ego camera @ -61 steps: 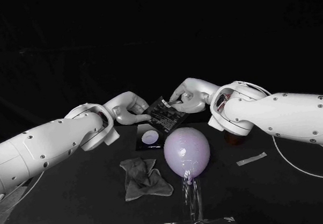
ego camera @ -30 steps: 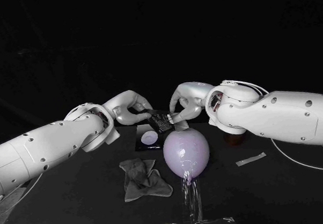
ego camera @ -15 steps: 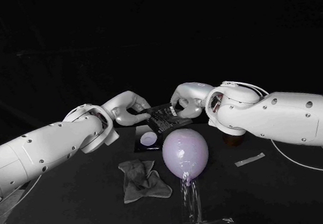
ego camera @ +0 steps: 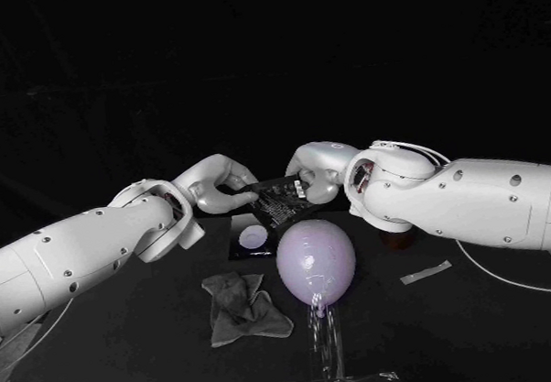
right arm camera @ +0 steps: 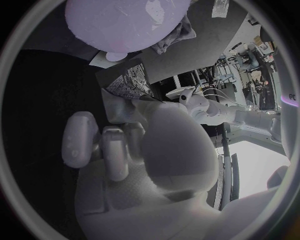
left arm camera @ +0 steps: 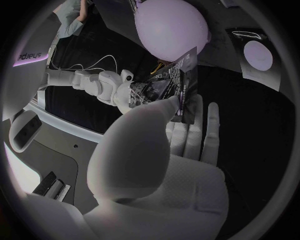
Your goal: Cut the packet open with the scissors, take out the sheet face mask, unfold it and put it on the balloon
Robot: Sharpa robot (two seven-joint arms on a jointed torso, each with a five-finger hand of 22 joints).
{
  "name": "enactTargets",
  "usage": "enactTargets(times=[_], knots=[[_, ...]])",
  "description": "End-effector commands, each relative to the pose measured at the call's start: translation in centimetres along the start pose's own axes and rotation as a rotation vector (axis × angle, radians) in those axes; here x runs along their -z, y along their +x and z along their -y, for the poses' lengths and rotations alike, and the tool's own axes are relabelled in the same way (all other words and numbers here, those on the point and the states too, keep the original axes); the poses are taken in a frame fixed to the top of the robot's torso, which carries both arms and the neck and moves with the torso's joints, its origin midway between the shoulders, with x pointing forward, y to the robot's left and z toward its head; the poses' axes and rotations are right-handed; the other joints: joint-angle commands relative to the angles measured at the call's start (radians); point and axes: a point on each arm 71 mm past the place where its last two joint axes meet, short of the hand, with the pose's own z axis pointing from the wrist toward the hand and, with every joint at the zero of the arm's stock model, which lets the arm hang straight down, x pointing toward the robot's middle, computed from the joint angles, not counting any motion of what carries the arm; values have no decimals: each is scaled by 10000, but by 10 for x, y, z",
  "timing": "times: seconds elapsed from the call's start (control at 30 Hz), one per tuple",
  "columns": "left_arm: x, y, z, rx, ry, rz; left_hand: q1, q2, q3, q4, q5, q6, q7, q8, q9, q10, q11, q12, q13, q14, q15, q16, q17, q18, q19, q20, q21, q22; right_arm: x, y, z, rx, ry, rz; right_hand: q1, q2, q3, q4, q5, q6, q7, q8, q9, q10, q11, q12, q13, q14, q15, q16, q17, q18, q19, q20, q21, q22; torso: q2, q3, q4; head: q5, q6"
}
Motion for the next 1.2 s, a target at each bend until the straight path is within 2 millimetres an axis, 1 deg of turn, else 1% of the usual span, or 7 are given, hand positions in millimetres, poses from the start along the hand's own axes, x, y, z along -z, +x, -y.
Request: enactTargets(times=[0.03,0.23,0.4,0.47,0.9,0.97,1.2], knots=[[-2,2,7,1325,269,-72,-39,60,52,13,25,-51,-7,35,848,36,14,-54,16,23,19,2,17,-112,-74,5,57,13,-1,-1,-4,229,-268,493,-812,-482,-437,400,-728,-94,116,-103,-67,244,87,-268,1437,933,72,7,2323,-47,-88,34,-260,1661,5,0,11,5,13],[-2,1,5,1722,190,32,-54,63,60,6,25,-57,-7,38,853,32,16,-56,16,22,22,2,19,-116,-89,9,60,17,-1,-2,-2,-34,-493,630,-1659,-1081,-1643,1039,-987,-239,142,-127,-58,170,104,-372,1395,934,93,9,2334,-14,-180,61,-445,1620,-2,2,-7,21,-1],[-1,-2,2,1786,107,174,-54,63,60,6,25,-57,-7,38,853,32,16,-56,16,22,22,2,19,-116,-89,9,60,17,1,-2,1,-543,-582,563,-1189,-185,-5267,1520,-948,-310,178,-12,34,240,74,-96,1578,953,119,38,2423,-17,-161,75,-441,1640,-6,13,-13,26,11],[0,-3,1,1770,75,234,-61,69,68,-2,25,-61,-7,41,856,31,16,-57,16,20,23,2,21,-118,-99,11,64,21,3,-2,3,-917,-565,512,-1274,-174,-5699,1576,-975,-323,138,10,47,261,130,-30,1619,957,103,44,2440,-20,-155,84,-437,1643,-10,15,-16,18,16],[1,-5,-3,1735,-29,422,-67,76,82,-18,25,-67,-8,45,862,28,16,-59,17,16,24,1,23,-119,-110,12,72,28,22,-11,18,-2149,-241,1346,-1271,51,-5858,1560,-976,-359,143,47,68,312,135,123,1713,953,108,38,2428,-24,-137,89,-415,1652,-8,12,-28,-31,102],[1,-5,-4,1860,-72,460,-72,80,89,-25,25,-70,-8,47,865,27,17,-59,17,14,24,1,24,-119,-115,12,78,32,26,-13,20,-2305,-216,1565,197,952,-5151,1043,-983,-455,154,6,52,310,133,122,1716,939,94,18,2372,-18,-139,78,-433,1647,-10,13,-32,-48,113],[4,-4,-10,2612,-288,769,-89,91,101,-32,25,-78,-5,52,872,25,19,-61,18,12,27,1,27,-119,-124,14,88,39,39,-14,24,-2588,-175,1582,1124,1641,-4499,856,-848,-456,162,-94,-63,265,138,33,1671,934,109,7,2348,-14,-147,94,-468,1637,2,8,-12,-143,202]])
